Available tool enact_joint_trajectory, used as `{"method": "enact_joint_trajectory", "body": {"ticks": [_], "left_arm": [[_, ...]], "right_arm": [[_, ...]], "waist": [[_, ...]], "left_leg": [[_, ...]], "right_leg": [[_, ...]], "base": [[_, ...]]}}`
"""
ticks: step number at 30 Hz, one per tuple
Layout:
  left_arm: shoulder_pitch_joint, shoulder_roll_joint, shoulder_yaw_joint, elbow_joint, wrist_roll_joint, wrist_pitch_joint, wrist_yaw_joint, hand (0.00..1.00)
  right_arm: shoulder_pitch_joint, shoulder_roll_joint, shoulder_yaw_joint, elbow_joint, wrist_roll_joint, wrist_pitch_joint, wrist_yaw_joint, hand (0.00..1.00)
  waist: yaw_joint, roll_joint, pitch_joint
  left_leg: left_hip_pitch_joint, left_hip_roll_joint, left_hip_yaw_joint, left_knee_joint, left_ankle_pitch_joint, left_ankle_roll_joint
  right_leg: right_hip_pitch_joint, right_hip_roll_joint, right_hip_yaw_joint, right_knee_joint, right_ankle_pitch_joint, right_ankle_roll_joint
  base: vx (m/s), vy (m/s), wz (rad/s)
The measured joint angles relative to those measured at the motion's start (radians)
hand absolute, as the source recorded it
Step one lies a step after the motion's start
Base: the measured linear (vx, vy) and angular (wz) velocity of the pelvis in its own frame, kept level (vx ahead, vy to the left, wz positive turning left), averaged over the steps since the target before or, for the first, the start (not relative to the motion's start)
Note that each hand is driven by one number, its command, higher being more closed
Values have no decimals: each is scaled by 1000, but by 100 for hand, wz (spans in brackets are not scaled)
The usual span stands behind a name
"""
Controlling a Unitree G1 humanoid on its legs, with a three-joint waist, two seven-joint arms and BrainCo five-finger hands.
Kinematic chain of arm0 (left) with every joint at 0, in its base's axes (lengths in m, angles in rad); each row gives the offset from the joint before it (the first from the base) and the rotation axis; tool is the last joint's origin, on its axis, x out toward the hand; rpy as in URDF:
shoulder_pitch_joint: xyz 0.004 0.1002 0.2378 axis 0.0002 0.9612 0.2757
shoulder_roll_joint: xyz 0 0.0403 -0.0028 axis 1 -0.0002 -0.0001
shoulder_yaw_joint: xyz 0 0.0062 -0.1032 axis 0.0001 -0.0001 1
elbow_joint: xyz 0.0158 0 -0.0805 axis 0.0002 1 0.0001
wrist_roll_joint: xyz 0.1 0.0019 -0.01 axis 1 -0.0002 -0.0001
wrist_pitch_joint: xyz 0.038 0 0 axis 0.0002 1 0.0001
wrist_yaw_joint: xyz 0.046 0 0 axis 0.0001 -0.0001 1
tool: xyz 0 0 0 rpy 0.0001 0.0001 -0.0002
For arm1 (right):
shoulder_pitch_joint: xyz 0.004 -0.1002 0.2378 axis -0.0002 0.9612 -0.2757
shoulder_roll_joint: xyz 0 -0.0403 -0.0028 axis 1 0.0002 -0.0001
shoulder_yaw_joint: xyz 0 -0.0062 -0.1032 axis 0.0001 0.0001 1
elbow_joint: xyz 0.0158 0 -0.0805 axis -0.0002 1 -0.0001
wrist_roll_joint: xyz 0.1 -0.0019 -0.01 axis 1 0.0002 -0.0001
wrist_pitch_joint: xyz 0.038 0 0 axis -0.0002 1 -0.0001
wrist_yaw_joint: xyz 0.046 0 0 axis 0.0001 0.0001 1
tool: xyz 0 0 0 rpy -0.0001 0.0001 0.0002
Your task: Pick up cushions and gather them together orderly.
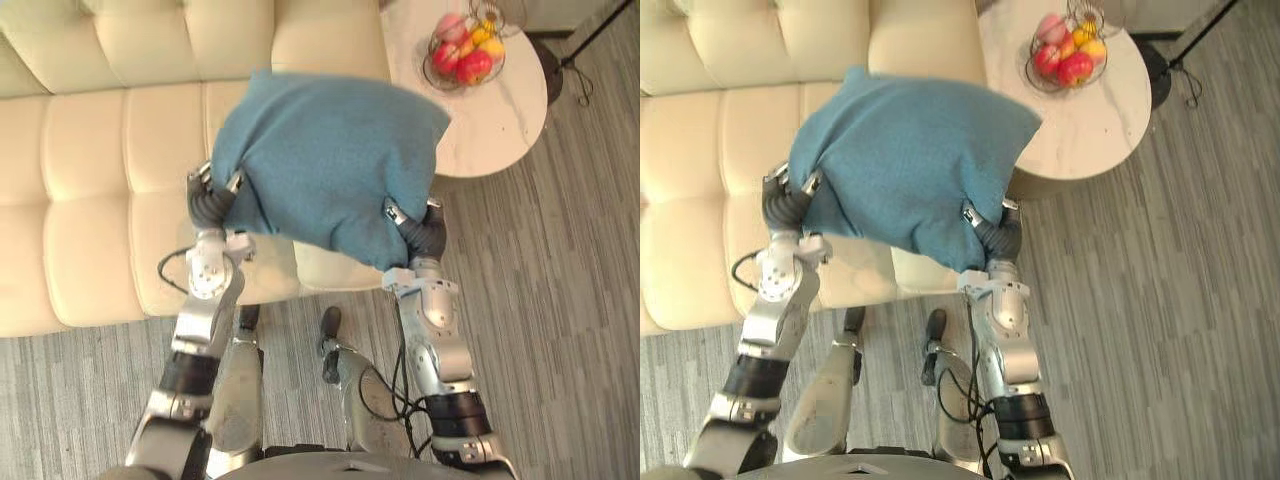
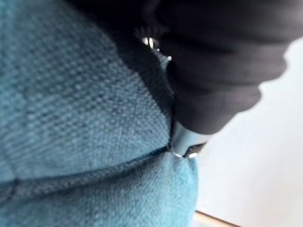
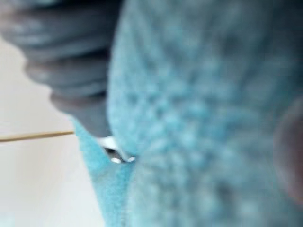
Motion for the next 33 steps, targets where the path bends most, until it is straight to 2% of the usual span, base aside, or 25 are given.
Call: {"method": "enact_joint_trajectory", "body": {"ticks": [1, 4, 7, 12, 15, 16, 17, 18, 19, 20, 22, 23, 25, 26, 27, 28, 29, 30, 31, 32, 33], "left_arm": [[47, -7, -1, -19, 11, 0, -5, 100], [228, -20, -1, -107, 21, 0, -42, 100], [328, -21, 3, -156, 43, 0, -66, 100], [434, -31, 3, -209, 54, 1, -106, 100], [469, -49, 3, -225, 54, 3, -115, 100], [471, -51, 3, -225, 53, 3, -115, 100], [471, -57, 5, -225, 50, 3, -115, 100], [471, -62, 6, -225, 50, 3, -115, 100], [471, -70, 11, -225, 49, 3, -115, 100], [471, -77, 12, -224, 46, 3, -115, 100], [472, -79, 10, -218, 29, 3, -115, 100], [471, -79, 7, -202, 29, 3, -116, 100], [440, -82, -26, -137, 28, 3, -123, 100], [433, -88, -36, -125, 28, 3, -127, 100], [401, -89, -53, -89, 27, 3, -132, 100], [384, -65, -53, -60, 26, 3, -133, 100], [377, -43, -44, -52, 20, 4, -133, 100], [379, -25, -24, -41, 11, 4, -132, 100], [379, -23, -20, -34, 11, 4, -132, 100], [384, -21, -18, -23, 11, 4, -133, 100], [388, -20, -19, -23, 11, 4, -134, 100]], "right_arm": [[33, 1, 10, -9, -4, 1, 9, 100], [161, 25, 26, -42, -37, 11, 72, 100], [227, 27, 51, -44, -37, 16, 114, 100], [306, 27, 58, -72, -51, 18, 149, 100], [331, 25, 60, -103, -69, 18, 152, 100], [331, 25, 60, -103, -69, 18, 151, 100], [329, 23, 60, -103, -74, 18, 151, 100], [326, 21, 60, -103, -76, 18, 149, 100], [324, 19, 60, -103, -77, 18, 147, 100], [321, 19, 59, -103, -77, 18, 142, 100], [316, 18, 52, -101, -79, 18, 140, 100], [311, 14, 41, -92, -80, 18, 139, 100], [287, 6, -7, -51, -102, 17, 119, 100], [282, 3, -23, -44, -105, 16, 111, 100], [268, 10, -48, -3, -108, 15, 99, 100], [249, 25, -52, 49, -108, 20, 99, 100], [244, 46, -53, 70, -110, 25, 100, 100], [244, 78, -49, 77, -113, 39, 102, 100], [243, 85, -49, 83, -115, 39, 103, 100], [244, 86, -47, 111, -116, 40, 104, 100], [245, 91, -46, 120, -116, 41, 105, 100]], "waist": [[0, 5, -26], [2, 40, -104], [3, 58, -158], [1, 67, -212], [-9, 70, -230], [-14, 73, -236], [-18, 81, -243], [-18, 85, -246], [-13, 89, -249], [-5, 88, -253], [-11, 87, -254], [-17, 95, -264], [-34, 131, -297], [-39, 145, -307], [-56, 136, -317], [-60, 93, -321], [-62, 68, -320], [-55, 48, -321], [-53, 49, -319], [-41, 54, -313], [-36, 52, -309]], "left_leg": [[15, -4, -4, -10, 1, 0], [100, -15, -9, -42, 1, 0], [149, -17, -11, -52, 1, 0], [219, -18, -49, -76, 2, 3], [212, -32, -95, -71, -5, 6], [194, -23, -64, -62, -14, 18], [162, 19, 42, -35, -28, 25], [152, 37, 87, -20, -34, 34], [129, 77, 182, 16, -41, 47], [93, 121, 286, 85, -58, 89], [87, 175, 318, 156, -63, 95], [98, 225, 336, 150, -65, 91], [124, 311, 430, 102, -47, 91], [129, 328, 462, 86, -12, 111], [119, 293, 471, 78, 31, -48], [102, 244, 460, 72, 27, -32], [86, 222, 433, 76, 23, -21], [81, 194, 415, 96, 5, 4], [81, 188, 411, 109, -5, 9], [82, 177, 388, 165, -51, 25], [81, 171, 386, 188, -68, 33]], "right_leg": [[10, -6, -5, 6, -11, 2], [102, -25, -40, 5, -49, 10], [160, -30, -61, 3, -67, 13], [243, -35, -106, 10, -94, 13], [271, -59, -174, 46, -127, 14], [271, -69, -202, 59, -136, 14], [269, -78, -238, 67, -138, 12], [266, -82, -247, 67, -137, 11], [262, -94, -260, 71, -135, 9], [252, -124, -270, 83, -132, 12], [259, -164, -284, 71, -112, 35], [277, -177, -294, 32, -79, 59], [316, -209, -335, -47, -2, 125], [323, -213, -347, -62, 15, 142], [347, -245, -369, -102, 56, 159], [365, -257, -368, -167, 114, 123], [392, -247, -371, -199, 140, 131], [431, -249, -403, -228, 198, 135], [444, -252, -410, -227, 223, 135], [462, -275, -415, -185, 255, 130], [461, -292, -412, -153, 255, 129]], "base": [[143, 3, 34], [146, 11, 33], [88, -15, 23], [-1, -53, 29], [-65, -32, 66], [-95, -29, 85], [-90, -5, 79], [-64, 18, 64], [-52, 104, 41], [-50, 149, 43], [-37, 194, 36], [-5, 308, 34], [48, 443, 56], [92, 603, 95], [75, 591, 86], [79, 542, 98], [113, 343, 76], [109, 236, 62], [94, 305, 60], [22, 242, 38], [0, 348, 41]]}}
